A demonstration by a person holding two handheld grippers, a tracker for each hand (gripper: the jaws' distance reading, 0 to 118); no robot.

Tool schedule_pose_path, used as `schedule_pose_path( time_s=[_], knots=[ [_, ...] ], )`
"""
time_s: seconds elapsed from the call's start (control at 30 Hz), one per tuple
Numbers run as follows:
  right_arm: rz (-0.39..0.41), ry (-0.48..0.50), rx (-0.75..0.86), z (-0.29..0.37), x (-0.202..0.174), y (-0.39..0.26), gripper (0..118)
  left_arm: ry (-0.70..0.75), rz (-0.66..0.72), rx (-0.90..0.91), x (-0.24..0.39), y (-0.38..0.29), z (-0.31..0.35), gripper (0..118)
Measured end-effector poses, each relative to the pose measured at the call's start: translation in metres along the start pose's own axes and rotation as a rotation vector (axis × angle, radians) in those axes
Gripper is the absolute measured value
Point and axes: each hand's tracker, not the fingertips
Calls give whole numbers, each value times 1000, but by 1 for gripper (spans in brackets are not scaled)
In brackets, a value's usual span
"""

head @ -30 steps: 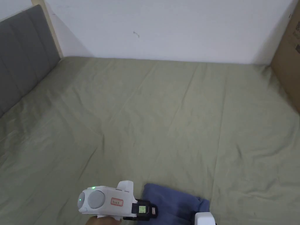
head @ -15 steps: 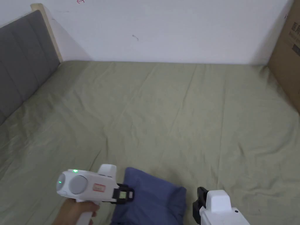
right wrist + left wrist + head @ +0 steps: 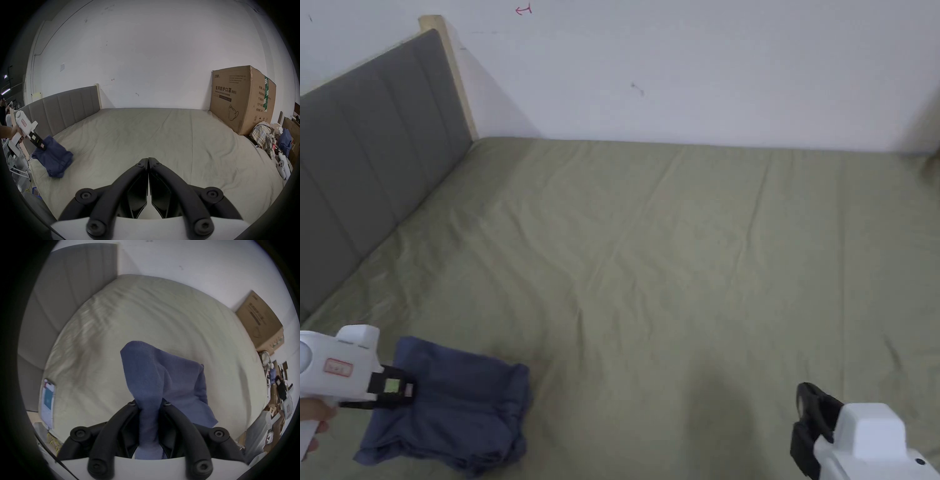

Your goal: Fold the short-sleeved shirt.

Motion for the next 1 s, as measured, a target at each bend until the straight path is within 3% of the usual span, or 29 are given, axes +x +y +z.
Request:
schedule_pose_path(
  time_s=[0.17,0.37,0.43,0.5,0.57,0.73,1.0],
  knots=[
    [11,-16,-13,-9,-4,7,0,44,39,-43,-42,2,-20,16],
    [2,-32,-26,-13,4,5,0,65,68,-46,-43,4,-32,18],
    [-2,-35,-23,-8,7,9,0,90,100,-36,-38,4,-25,34],
    [-15,-35,-15,-2,11,14,0,115,123,5,-30,4,-14,70],
    [-19,-48,3,7,16,24,0,132,113,91,-11,7,7,93],
    [-24,-68,78,37,30,57,0,154,50,380,48,8,73,94],
    [3,-115,231,92,54,123,0,170,-64,863,196,-19,189,94]
  ],
)
